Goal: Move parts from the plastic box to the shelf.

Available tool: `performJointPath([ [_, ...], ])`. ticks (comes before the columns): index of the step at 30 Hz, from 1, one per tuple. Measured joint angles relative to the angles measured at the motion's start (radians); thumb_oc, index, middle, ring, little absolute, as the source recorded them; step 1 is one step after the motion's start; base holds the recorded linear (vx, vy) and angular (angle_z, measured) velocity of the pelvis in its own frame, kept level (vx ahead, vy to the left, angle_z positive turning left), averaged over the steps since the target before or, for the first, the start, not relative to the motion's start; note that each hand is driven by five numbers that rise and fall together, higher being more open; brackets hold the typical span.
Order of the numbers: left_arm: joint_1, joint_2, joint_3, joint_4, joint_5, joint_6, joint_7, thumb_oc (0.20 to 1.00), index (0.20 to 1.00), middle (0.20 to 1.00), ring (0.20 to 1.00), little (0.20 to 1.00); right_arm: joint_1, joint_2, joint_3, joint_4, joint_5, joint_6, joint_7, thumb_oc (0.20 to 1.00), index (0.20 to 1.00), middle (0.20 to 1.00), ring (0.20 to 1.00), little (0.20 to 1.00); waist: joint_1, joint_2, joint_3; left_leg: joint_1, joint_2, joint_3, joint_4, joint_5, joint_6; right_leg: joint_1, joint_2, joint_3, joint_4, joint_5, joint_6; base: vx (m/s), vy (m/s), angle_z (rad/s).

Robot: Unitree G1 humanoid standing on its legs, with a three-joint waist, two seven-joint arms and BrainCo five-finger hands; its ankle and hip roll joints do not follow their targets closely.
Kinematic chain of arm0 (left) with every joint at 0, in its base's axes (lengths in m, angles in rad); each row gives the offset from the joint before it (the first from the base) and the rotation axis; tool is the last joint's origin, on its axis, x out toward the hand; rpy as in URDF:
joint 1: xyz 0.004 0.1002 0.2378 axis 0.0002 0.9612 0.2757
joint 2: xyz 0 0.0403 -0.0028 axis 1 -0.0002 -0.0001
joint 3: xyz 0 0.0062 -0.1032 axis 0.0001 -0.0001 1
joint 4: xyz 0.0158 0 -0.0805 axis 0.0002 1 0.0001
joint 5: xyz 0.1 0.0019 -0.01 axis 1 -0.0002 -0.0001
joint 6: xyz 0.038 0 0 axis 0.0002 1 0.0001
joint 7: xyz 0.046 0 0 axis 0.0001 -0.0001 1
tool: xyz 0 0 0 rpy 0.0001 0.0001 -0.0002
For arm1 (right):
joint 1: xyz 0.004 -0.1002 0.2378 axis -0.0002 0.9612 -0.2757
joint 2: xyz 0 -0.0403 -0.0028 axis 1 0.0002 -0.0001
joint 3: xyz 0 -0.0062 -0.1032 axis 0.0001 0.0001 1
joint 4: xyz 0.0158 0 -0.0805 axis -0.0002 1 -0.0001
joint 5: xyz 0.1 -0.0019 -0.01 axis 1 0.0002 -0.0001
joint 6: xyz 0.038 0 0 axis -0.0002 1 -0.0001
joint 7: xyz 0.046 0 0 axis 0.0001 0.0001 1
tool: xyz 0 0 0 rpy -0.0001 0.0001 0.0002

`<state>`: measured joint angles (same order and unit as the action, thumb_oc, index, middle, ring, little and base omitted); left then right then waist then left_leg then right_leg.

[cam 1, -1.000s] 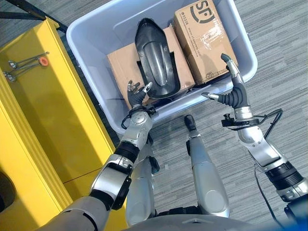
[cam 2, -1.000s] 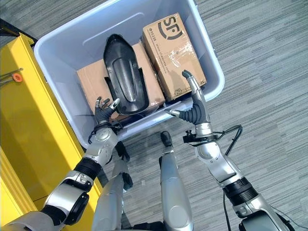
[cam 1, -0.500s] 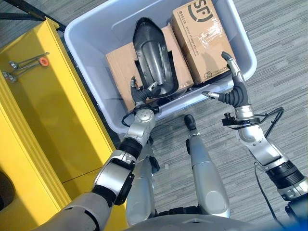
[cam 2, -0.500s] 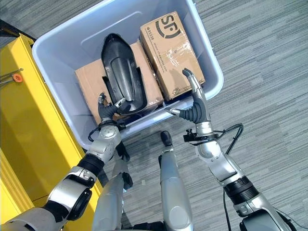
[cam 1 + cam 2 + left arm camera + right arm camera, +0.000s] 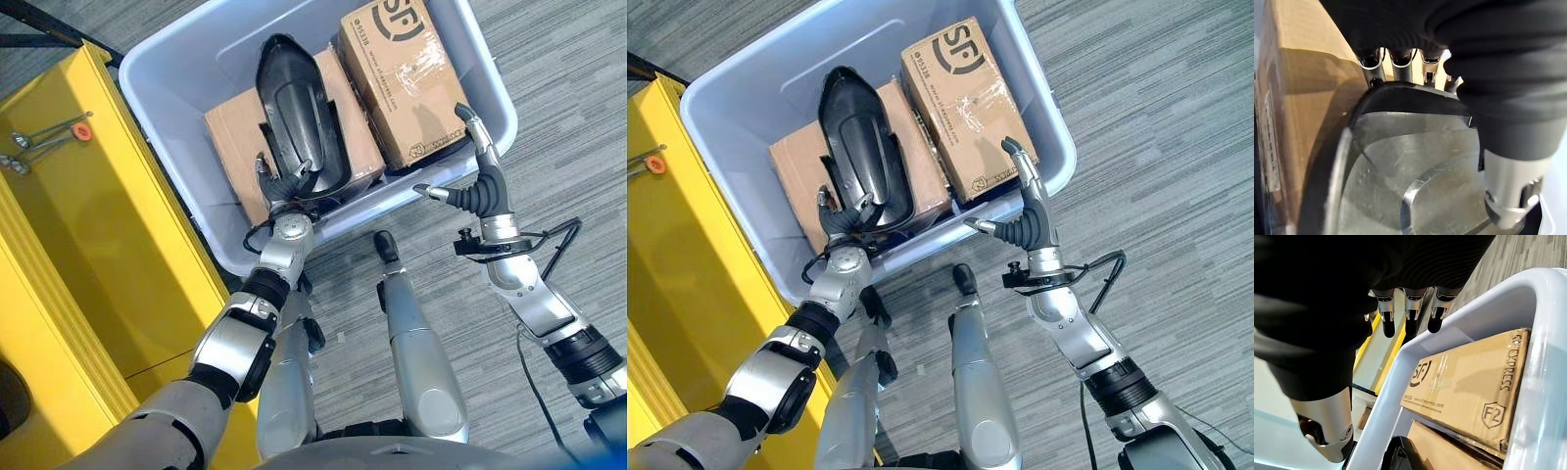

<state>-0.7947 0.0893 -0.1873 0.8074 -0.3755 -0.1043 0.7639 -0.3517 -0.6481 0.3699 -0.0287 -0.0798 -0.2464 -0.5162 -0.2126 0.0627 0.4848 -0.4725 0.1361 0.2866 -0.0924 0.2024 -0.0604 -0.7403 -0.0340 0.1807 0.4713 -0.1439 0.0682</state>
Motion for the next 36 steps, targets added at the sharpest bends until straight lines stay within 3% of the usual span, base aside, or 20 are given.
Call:
performJointPath([
  [20, -0.151, 0.046, 0.022, 0.088, -0.048, -0.021, 0.033, 1.0, 1.0, 1.0, 1.0, 1.0, 0.014, -0.001, 0.019, -0.033, 0.018, -0.012, -0.009, 1.0, 1.0, 1.0, 1.0, 1.0, -0.014, 0.0, 0.0, -0.055, -0.004, 0.008, 0.0, 0.007, -0.005, -0.064, 0.002, 0.013, -0.001, 0.007, -0.001, 0.01, -0.001, -0.01],
  [21, -0.155, 0.051, 0.023, 0.088, -0.048, -0.021, 0.034, 0.871, 0.871, 0.871, 0.871, 0.871, 0.015, -0.002, 0.019, -0.033, 0.018, -0.012, -0.009, 1.0, 1.0, 1.0, 1.0, 1.0, -0.014, 0.0, 0.0, -0.057, -0.004, 0.009, 0.0, 0.007, -0.006, -0.068, 0.002, 0.015, -0.001, 0.007, -0.001, 0.01, -0.003, -0.03],
  [22, -0.159, 0.054, 0.026, 0.088, -0.048, -0.021, 0.034, 0.576, 0.576, 0.576, 0.576, 0.576, 0.015, -0.002, 0.019, -0.033, 0.018, -0.012, -0.009, 1.0, 1.0, 1.0, 1.0, 1.0, -0.014, 0.0, 0.0, -0.058, -0.004, 0.011, 0.0, 0.007, -0.007, -0.07, 0.002, 0.019, -0.001, 0.008, -0.001, 0.01, -0.005, -0.05],
  [24, -0.167, 0.058, 0.037, 0.091, -0.049, -0.021, 0.034, 0.2, 0.2, 0.2, 0.2, 0.2, 0.016, -0.002, 0.019, -0.033, 0.018, -0.012, -0.008, 1.0, 1.0, 1.0, 1.0, 1.0, -0.015, 0.0, 0.0, -0.058, -0.008, 0.02, 0.0, 0.007, -0.008, -0.074, 0.001, 0.027, -0.002, 0.009, 0.001, 0.01, -0.005, -0.07],
  [34, -0.214, 0.084, 0.042, 0.126, -0.051, -0.024, 0.046, 0.2, 0.2, 0.2, 0.2, 0.2, 0.047, -0.002, 0.013, -0.055, 0.021, -0.022, -0.007, 1.0, 1.0, 1.0, 1.0, 1.0, -0.02, -0.003, -0.001, -0.078, -0.014, 0.027, 0.0, -0.01, -0.009, -0.088, -0.011, 0.037, -0.031, 0.022, 0.011, 0.01, 0.004, -0.04],
  [36, -0.215, 0.089, 0.042, 0.119, -0.075, -0.037, 0.046, 0.2, 0.2, 0.2, 0.2, 0.2, 0.055, -0.008, 0.001, -0.057, 0.028, -0.024, -0.008, 1.0, 1.0, 1.0, 1.0, 1.0, -0.021, -0.004, -0.001, -0.081, -0.019, 0.008, 0.0, 0.007, 0.005, -0.077, -0.007, 0.032, -0.049, 0.044, 0.019, -0.04, -0.035, -0.03],
])
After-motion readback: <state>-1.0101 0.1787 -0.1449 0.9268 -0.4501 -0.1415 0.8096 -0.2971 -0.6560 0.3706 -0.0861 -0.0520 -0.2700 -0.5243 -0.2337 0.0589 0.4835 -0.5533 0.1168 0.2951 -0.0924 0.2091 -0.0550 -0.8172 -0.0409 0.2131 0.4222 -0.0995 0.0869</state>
